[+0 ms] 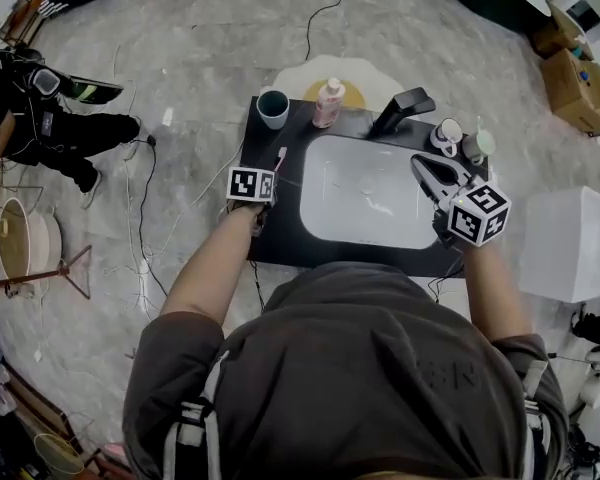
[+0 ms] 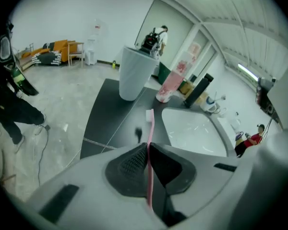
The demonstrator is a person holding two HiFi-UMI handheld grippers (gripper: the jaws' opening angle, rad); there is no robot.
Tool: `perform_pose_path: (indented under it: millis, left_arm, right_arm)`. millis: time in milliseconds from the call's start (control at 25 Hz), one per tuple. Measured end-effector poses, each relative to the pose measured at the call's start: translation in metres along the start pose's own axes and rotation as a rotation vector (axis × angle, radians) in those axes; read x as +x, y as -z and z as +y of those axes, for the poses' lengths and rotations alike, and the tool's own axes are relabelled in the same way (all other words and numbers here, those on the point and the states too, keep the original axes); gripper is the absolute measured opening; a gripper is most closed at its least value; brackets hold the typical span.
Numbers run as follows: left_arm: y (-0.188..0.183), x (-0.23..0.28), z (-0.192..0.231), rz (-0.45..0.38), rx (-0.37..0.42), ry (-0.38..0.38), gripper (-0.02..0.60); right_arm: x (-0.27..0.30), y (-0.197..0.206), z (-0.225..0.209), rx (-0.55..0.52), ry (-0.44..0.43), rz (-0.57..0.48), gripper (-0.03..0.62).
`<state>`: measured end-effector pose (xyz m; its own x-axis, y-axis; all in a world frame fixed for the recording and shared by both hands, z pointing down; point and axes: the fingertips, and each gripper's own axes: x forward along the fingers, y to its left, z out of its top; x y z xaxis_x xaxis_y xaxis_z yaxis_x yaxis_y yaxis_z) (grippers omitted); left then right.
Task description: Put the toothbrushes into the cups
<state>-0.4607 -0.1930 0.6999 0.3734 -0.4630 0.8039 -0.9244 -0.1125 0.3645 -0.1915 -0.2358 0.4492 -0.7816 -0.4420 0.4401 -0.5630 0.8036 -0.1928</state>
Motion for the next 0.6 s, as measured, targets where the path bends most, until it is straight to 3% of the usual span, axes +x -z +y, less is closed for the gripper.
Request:
perform_pose_path:
  millis: [320,600]
  left_arm:
    - [-0.091,-0.074,-0.002,-0.391,-0.09,0.121,0.02]
    - [-0.178,-0.113,0.005,-0.677,-0.056,0.142,0.02]
  right_arm:
    - [0.0,0.002,-0.002,0.021,0.007,-0.005,-0.008]
    - [-0.003,0.006,-0.007,0.025,0.021,0.005,-0.008]
